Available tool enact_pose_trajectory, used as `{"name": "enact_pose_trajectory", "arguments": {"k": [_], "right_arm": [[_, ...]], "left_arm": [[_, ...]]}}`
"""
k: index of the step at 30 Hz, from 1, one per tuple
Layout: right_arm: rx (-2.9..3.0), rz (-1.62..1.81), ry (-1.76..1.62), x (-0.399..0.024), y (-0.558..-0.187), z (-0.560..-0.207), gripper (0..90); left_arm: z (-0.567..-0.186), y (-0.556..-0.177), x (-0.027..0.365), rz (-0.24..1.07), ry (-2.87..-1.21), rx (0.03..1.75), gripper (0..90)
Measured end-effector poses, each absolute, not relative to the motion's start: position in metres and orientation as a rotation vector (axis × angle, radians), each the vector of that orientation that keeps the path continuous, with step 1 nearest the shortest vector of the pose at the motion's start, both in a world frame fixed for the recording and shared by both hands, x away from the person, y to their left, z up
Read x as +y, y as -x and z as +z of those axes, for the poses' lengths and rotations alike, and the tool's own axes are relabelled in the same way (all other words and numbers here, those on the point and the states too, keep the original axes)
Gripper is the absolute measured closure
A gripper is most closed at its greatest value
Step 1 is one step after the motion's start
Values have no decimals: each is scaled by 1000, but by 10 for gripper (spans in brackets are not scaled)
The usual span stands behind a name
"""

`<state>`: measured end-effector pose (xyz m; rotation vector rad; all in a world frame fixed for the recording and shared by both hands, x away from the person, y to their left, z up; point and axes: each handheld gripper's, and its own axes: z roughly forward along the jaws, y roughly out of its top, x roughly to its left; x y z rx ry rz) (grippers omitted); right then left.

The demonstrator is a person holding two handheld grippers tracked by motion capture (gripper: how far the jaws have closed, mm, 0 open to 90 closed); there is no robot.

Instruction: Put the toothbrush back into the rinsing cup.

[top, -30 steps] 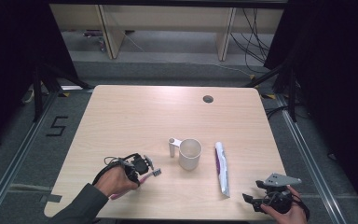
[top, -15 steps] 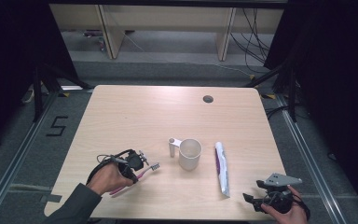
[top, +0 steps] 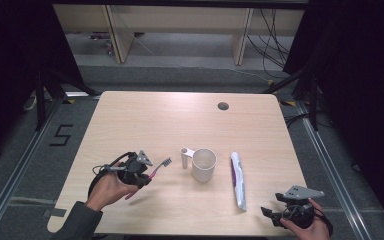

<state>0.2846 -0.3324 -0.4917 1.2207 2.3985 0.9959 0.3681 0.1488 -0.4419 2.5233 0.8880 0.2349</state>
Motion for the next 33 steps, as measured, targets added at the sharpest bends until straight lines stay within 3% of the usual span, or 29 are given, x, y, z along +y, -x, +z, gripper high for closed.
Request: {"name": "enact_pose_trajectory", "arguments": {"k": [18, 33], "right_arm": [[2396, 1017, -1273, -331, -284, -492, 239], [2389, 1001, -1269, -332, -284, -492, 239]], "left_arm": [[-431, -376, 156, 454, -2063, 898, 826], [-421, -380, 141, 475, -1847, 854, 827]]}}
